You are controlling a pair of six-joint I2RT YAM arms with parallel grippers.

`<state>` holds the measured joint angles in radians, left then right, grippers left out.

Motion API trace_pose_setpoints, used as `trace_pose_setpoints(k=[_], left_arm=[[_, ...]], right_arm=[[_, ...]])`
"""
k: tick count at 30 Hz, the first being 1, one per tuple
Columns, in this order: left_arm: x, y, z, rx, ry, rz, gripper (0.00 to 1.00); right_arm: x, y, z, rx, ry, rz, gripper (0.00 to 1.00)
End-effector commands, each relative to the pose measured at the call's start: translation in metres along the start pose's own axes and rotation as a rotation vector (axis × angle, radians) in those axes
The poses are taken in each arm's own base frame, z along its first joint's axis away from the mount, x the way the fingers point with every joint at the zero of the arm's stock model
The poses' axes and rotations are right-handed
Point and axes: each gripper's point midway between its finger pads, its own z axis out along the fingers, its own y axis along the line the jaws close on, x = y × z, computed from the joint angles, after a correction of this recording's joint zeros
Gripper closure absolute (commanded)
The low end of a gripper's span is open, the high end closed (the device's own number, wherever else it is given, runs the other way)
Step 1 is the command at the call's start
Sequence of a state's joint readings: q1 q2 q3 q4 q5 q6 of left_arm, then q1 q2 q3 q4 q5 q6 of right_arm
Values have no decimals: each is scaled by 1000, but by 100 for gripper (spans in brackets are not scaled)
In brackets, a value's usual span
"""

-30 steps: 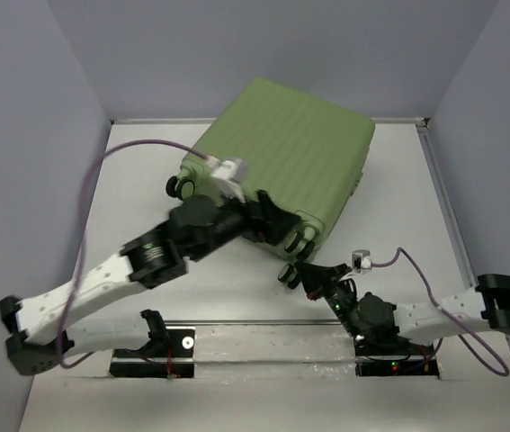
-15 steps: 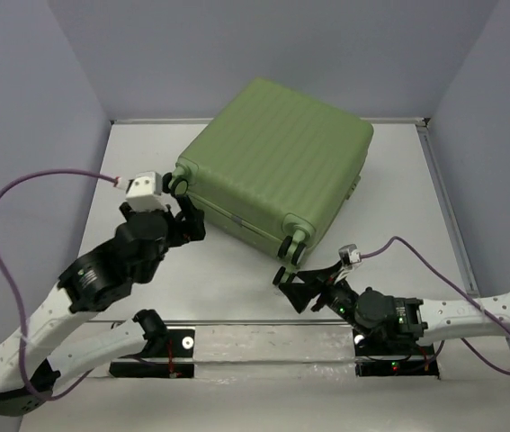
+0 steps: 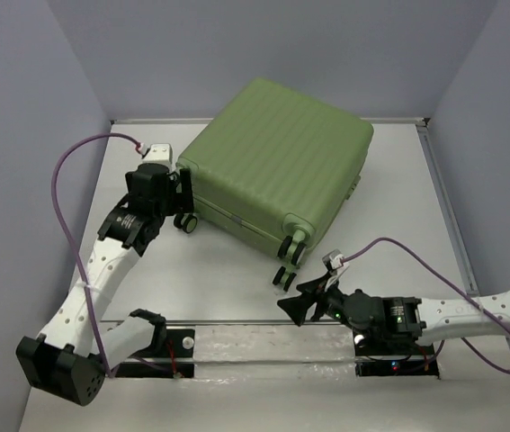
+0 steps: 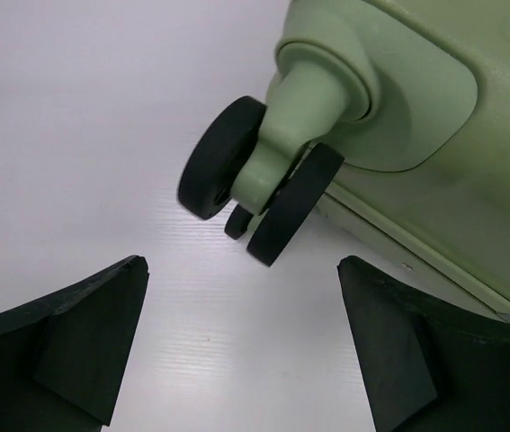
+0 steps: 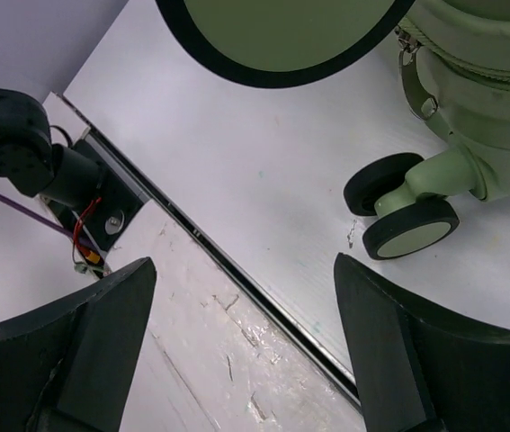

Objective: Pack the luggage

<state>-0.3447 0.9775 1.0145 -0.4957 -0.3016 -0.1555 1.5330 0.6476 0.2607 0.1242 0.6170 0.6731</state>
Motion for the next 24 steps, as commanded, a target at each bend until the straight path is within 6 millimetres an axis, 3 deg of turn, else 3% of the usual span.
trace_pose_setpoints(k=[1, 6, 15, 19, 24], left_arm=[[-37, -28, 9, 142, -71, 87, 1], [-44, -38, 18, 173, -38, 125, 1], [-49, -9, 29, -9, -21, 161, 1], [-48, -6, 38, -47, -1, 173, 1], [-54, 3, 31, -87, -35, 164, 1]], right_arm=[[-12, 19, -1, -49, 0, 5, 14], [-8, 20, 1, -53, 10, -8, 14], [-6, 22, 0, -76, 13, -10, 14], [-7, 23, -2, -84, 11, -6, 14], [-1, 21, -1, -82, 26, -3, 13]])
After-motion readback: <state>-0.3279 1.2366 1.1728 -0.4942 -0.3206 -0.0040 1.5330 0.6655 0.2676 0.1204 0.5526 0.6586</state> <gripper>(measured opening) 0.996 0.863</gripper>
